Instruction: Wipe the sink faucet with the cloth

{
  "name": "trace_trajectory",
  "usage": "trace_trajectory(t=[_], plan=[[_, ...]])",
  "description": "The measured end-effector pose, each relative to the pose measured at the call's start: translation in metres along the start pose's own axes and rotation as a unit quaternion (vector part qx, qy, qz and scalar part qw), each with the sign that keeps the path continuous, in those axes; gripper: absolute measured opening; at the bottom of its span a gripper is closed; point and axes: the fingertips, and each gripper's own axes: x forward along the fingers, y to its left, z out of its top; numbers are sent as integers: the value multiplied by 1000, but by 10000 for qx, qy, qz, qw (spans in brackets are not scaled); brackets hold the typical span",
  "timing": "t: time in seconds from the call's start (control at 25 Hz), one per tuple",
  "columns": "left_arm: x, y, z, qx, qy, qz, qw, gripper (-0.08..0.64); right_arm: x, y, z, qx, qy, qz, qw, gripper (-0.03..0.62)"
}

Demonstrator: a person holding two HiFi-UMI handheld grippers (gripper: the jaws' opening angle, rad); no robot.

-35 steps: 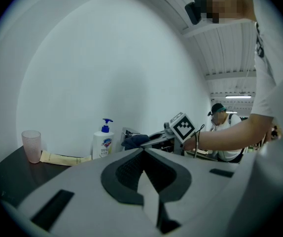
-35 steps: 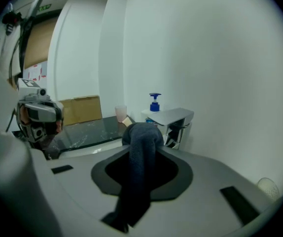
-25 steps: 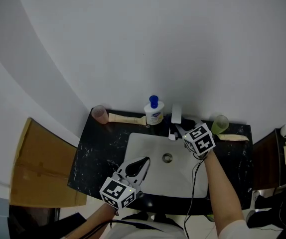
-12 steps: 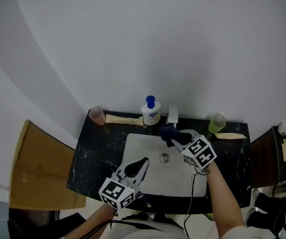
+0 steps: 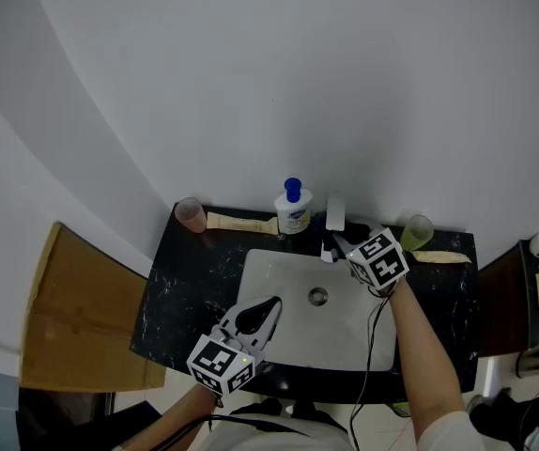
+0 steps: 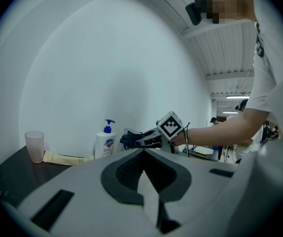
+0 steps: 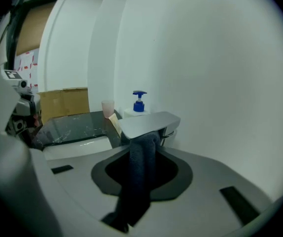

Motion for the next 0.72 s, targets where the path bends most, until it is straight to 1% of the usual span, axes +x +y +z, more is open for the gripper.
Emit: trace_trajectory(t=[0.12, 0.28, 0.44, 0.52, 0.64, 0.72], plan=[[-1, -2, 0, -1, -14, -32, 10000, 2, -11, 19, -6, -38, 6, 107, 9999, 84], [2, -4, 0, 2, -8, -98, 10000, 2, -29, 49, -13, -164, 7, 444, 9989, 84], [6, -8, 1, 15, 2, -167, 9999, 2, -32, 54, -17, -176, 39, 591, 9981, 84], [7, -8, 1, 15, -4, -169, 9999, 2, -26, 43, -15, -99, 14, 484, 9988, 84], [5, -4, 1, 18, 1, -120, 9999, 2, -11, 12, -9, 92, -16, 172, 9998, 84], [3, -2, 1, 15, 13, -72, 10000, 2, -3, -5, -6, 181, -12, 38, 9998, 84]])
